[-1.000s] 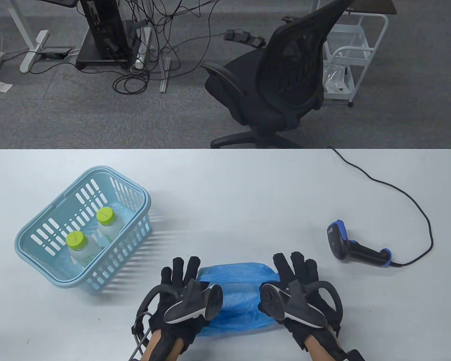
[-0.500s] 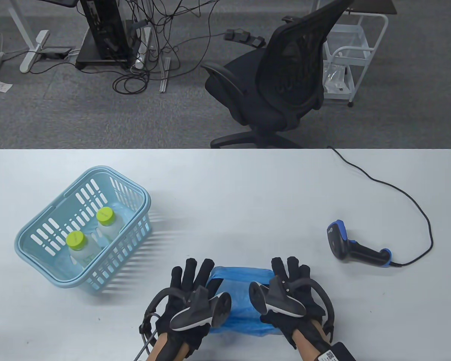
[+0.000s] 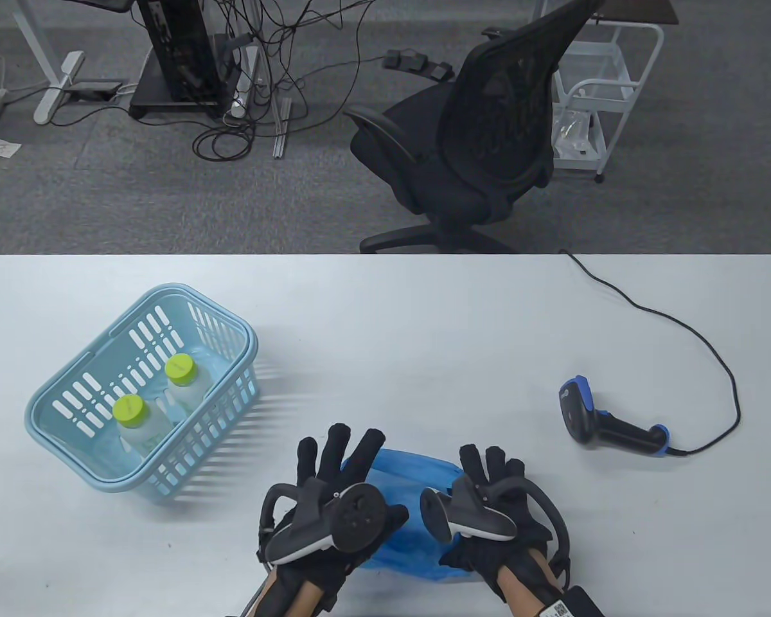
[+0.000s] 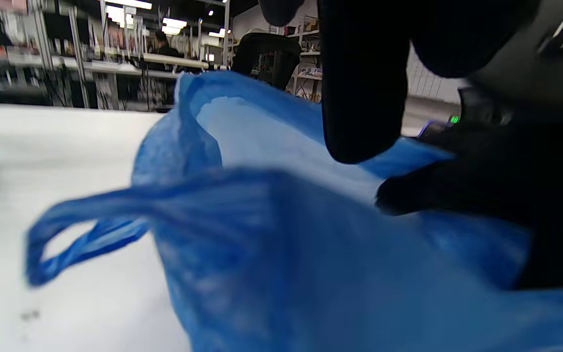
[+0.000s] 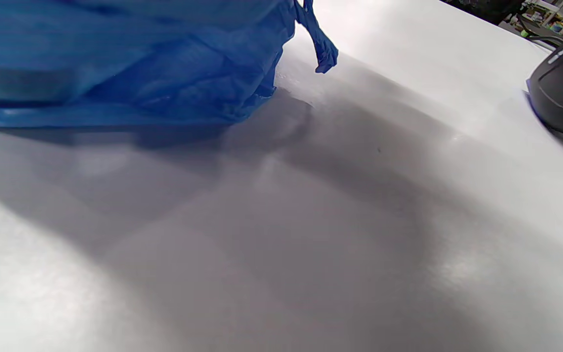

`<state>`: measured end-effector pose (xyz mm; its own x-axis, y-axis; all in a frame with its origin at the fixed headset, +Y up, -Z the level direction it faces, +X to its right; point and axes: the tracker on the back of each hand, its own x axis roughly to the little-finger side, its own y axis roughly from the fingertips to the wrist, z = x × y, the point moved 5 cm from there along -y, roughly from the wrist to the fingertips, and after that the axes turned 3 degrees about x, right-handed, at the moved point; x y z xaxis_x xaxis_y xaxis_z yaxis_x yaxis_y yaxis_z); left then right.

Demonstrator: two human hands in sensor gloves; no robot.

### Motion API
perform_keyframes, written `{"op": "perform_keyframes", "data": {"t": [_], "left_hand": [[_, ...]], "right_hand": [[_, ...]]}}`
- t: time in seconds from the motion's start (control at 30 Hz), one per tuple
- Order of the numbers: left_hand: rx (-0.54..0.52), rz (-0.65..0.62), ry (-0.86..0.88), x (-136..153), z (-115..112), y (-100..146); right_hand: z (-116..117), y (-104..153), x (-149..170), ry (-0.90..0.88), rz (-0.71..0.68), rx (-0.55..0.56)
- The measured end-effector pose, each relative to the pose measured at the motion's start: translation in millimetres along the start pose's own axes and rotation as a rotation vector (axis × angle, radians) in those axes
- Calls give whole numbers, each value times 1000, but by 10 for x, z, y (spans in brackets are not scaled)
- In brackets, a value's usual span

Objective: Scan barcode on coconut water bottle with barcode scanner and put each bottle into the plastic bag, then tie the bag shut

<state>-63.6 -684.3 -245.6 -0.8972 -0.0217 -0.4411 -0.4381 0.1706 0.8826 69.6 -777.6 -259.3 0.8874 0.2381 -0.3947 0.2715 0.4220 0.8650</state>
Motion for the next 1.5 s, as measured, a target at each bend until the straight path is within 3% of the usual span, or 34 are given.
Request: {"op": "perform_keyframes", "data": {"t": [0.17,0.33,0.57,0.67,0.73,0.83,0.97,1.0,1.07,1.13,1.23,1.3,1.5], "left_hand": [[231,43,-253,-40,-533,-211],[537,35,-119,57,-772,-115],[515,212,-179,355,-764,-4],[437,302,-260,438,-765,-40],[443,234,-306,372,-803,-62],[430,198,-239,342,-829,-63],[363,166,-229,303,-760,-101],[351,147,-223,260,-755,-111],[335,125,-229,188,-749,-119],[336,98,-223,126,-761,-124],[372,89,-210,141,-806,-121],[406,81,-194,183,-847,-128],[599,141,-31,450,-1015,-59]], "right_hand": [[-15,3,-28,1,-8,20],[19,-16,24,-16,16,0],[63,23,275,-133,92,-26],[59,8,165,-8,71,-38],[-59,50,148,-25,54,53],[-264,191,229,-73,59,190],[-617,485,275,-162,55,512],[-624,468,202,-149,21,531],[-528,335,60,-113,-11,453],[-322,95,-72,-23,-24,277],[-144,-41,-34,3,4,161],[-73,-53,47,-90,-4,88],[189,-43,341,-75,79,-137]]}}
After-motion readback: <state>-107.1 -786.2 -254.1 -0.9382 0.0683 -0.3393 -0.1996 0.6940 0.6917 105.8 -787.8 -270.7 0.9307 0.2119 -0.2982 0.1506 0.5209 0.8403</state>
